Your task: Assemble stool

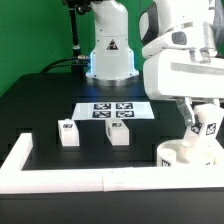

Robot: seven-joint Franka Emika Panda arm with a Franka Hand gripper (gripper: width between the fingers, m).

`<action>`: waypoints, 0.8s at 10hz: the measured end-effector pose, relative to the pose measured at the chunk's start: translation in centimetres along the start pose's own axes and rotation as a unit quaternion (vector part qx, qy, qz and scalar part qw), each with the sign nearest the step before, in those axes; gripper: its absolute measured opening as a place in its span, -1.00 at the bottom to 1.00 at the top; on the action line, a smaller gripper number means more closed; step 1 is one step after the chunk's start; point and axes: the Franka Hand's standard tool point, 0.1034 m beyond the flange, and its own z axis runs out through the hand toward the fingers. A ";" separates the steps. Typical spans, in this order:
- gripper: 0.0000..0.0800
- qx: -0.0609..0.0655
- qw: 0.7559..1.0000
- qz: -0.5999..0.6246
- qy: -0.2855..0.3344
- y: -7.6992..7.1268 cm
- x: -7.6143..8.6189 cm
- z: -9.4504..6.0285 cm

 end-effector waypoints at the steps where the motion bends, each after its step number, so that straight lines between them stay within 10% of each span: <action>1: -0.19 -0.001 1.000 0.000 0.001 0.0 0.1 0.1; 8: -0.19 -0.004 1.000 -0.002 0.011 0.0 0.5 0.4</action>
Offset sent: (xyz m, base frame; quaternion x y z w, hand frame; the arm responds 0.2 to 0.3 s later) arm 0.0069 0.0075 -0.0038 -0.0056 0.0036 0.0109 0.9999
